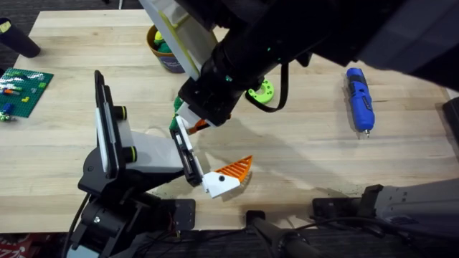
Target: Pick up the gripper from the table and insert it into the empty holder that is missing its gripper. Then pick up a screw, insert it into the mounting hole, and use the screwdriver to tighten it. Finally, clean up the table by picking up the vegetable and placing it into the bucket.
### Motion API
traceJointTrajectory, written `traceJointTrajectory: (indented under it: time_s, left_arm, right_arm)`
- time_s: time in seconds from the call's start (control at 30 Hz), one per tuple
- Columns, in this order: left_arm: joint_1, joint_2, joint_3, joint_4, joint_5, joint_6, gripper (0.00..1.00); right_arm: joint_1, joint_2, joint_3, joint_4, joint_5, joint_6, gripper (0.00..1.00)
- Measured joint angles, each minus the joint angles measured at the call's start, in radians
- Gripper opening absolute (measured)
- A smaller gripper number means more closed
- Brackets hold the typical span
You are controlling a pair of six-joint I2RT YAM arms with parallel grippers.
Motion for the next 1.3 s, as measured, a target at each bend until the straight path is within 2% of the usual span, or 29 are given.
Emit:
traceJointTrajectory:
  time_s: [1.3]
  left_arm:
    - [0.000, 0.000, 0.000, 0.001, 0.000, -0.003, 0.986]
  right_arm:
    - [0.000, 0.000, 0.000, 0.033, 0.043, 0.000, 0.008]
